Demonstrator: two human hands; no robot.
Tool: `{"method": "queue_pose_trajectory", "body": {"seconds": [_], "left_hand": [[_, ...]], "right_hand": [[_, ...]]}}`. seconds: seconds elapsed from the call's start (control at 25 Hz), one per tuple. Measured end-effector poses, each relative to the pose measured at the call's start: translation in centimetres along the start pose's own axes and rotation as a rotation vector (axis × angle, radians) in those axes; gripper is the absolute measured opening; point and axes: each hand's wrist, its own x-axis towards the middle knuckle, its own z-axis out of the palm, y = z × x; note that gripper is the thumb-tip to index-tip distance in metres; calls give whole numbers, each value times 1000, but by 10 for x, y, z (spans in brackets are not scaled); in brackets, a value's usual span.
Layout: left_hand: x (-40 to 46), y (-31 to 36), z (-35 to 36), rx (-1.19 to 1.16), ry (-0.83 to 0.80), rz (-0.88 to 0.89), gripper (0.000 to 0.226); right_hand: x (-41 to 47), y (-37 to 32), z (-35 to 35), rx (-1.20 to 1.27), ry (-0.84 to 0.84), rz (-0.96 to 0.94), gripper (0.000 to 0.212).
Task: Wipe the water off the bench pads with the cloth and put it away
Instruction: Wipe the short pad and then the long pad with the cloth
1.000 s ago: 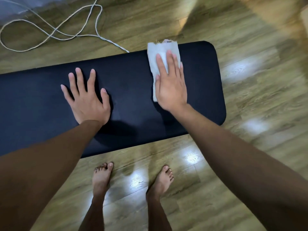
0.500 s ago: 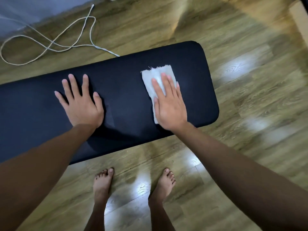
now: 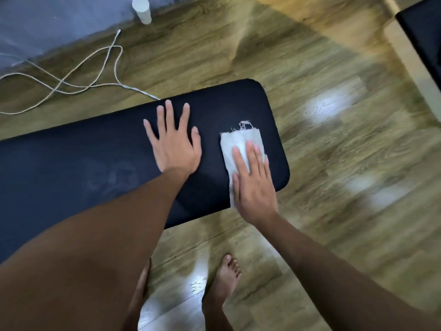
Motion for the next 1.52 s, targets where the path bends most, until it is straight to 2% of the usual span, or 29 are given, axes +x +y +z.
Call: {"method": "queue_pose_trajectory", "body": {"seconds": [0.16,0.4,0.52,0.64,0.96,1.28,1.36,1.52], "left_hand": [[0,-7,14,19,77,-1,60],[2,-5,15,50,87,5,60],[4,-7,18,67,99,6,60],[3,-7,19,61,108,13,60],[5,-6,19,61,89,-8,61],[5,-8,21,56,95,-2,61],[7,-8,22,46,93,2,61],[5,-5,19,75,51,0,62]], "right_hand": [[8,12,-1,-13,-24,-70,53],[144,-3,-17,8,-66,-15,56],[181,-8,-22,-10,-103,-36,56],[162,1,-23,18,-90,-40,56],[29,40,-8,40,15,3,56],[26,41,-2,73,44,-2,57],[23,40,-5,67,93,72,63],[-3,37,-10,100,164,361,82]]}}
